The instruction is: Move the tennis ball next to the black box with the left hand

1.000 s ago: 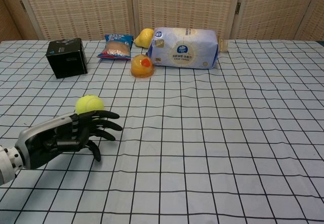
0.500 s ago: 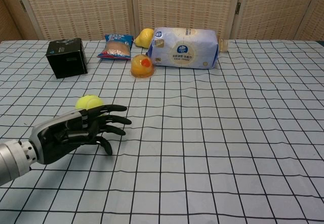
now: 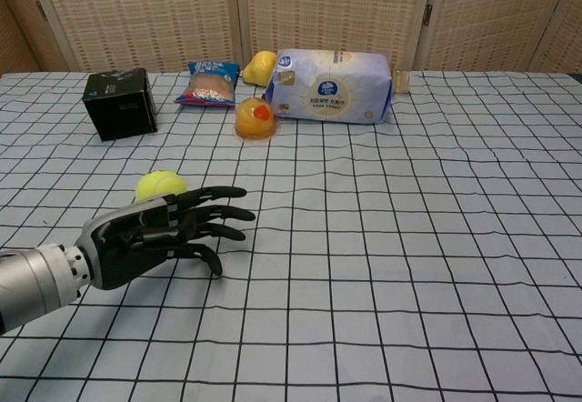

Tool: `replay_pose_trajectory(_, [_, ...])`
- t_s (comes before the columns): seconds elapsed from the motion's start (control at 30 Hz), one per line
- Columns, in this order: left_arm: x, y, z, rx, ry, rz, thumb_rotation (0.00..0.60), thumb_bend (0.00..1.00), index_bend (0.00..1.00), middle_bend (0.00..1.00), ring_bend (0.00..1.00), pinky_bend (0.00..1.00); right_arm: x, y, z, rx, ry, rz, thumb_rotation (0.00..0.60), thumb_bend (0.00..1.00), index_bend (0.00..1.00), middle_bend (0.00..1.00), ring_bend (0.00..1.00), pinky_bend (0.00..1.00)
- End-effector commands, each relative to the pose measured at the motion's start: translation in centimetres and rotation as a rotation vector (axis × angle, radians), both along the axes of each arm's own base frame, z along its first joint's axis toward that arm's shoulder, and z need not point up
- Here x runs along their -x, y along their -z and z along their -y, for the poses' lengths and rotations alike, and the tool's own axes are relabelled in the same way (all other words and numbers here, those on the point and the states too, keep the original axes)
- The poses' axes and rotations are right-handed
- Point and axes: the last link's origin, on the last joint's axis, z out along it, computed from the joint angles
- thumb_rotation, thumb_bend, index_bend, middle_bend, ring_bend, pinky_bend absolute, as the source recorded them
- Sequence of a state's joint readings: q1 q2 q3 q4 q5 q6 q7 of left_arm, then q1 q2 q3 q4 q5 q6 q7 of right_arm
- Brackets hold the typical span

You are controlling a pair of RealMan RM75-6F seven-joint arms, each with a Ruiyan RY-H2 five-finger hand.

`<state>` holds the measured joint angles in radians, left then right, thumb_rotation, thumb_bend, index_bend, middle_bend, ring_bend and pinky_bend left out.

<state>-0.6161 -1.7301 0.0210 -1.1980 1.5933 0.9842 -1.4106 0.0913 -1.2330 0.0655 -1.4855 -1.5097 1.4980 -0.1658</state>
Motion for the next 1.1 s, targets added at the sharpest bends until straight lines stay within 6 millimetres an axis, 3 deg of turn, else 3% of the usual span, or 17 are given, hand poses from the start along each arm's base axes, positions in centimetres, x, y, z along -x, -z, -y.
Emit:
replay_pose_trajectory(0.03, [0.0, 0.1, -0.3, 0.002, 0.006, -0.010, 0.600, 0.84, 0.15, 0.21, 0.22, 0.45, 0.0, 0.0, 0.0, -0.001, 0.001, -0.001, 0.600, 0.27, 0.02, 0.00, 0.00, 0.05])
replay_pose_trajectory(0.67, [0.2, -0.1, -3.3, -0.016, 0.032, -0.088, 0.600, 0.84, 0.15, 0.21, 0.22, 0.45, 0.3, 0.3, 0.1, -0.016, 0.014, -0.015, 0.600, 0.27, 0.02, 0.00, 0.00, 0.05])
replay_pose_trajectory(1.1, [0.6, -0.3, -4.2, -0.022, 0.076, -0.144, 0.600, 0.84, 0.15, 0.21, 0.22, 0.45, 0.5, 0.5, 0.2, -0.022, 0.026, -0.022, 0.600, 0.27, 0.02, 0.00, 0.00, 0.05])
